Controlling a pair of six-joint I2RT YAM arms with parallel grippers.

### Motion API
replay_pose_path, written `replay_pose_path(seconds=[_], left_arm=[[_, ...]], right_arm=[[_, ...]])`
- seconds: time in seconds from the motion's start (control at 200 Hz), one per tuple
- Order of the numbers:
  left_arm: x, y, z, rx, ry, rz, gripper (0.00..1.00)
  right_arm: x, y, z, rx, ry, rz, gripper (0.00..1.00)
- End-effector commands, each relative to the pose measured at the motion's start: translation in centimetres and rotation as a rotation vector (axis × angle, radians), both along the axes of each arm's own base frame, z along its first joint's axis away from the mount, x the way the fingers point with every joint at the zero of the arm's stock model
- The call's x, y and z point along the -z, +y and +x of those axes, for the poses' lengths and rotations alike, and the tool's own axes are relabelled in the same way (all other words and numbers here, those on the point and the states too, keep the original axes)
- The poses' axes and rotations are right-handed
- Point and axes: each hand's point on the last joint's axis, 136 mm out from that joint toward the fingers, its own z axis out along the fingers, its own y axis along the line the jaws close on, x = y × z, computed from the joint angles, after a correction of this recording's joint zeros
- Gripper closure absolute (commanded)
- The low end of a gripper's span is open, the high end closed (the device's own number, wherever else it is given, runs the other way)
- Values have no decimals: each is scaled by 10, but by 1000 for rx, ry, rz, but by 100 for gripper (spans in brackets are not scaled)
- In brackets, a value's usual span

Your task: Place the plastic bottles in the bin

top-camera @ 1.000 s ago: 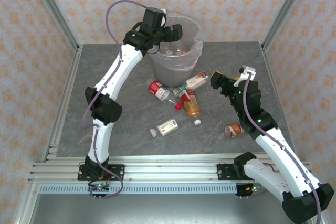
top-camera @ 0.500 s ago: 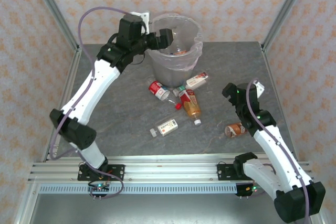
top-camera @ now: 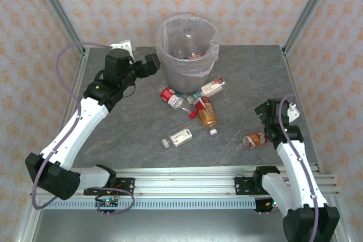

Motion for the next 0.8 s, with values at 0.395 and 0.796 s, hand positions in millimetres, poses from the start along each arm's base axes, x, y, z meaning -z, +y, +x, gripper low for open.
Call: replay_pose_path(seconds=[0.395, 0.796], left_arm=[[42, 81, -52, -344, 35, 48, 0], [83, 78, -45, -361, 129, 30, 0]], right_arm=[[77, 3, -19, 362, 187, 504, 1], [123, 20, -10, 410, 322, 648, 2]])
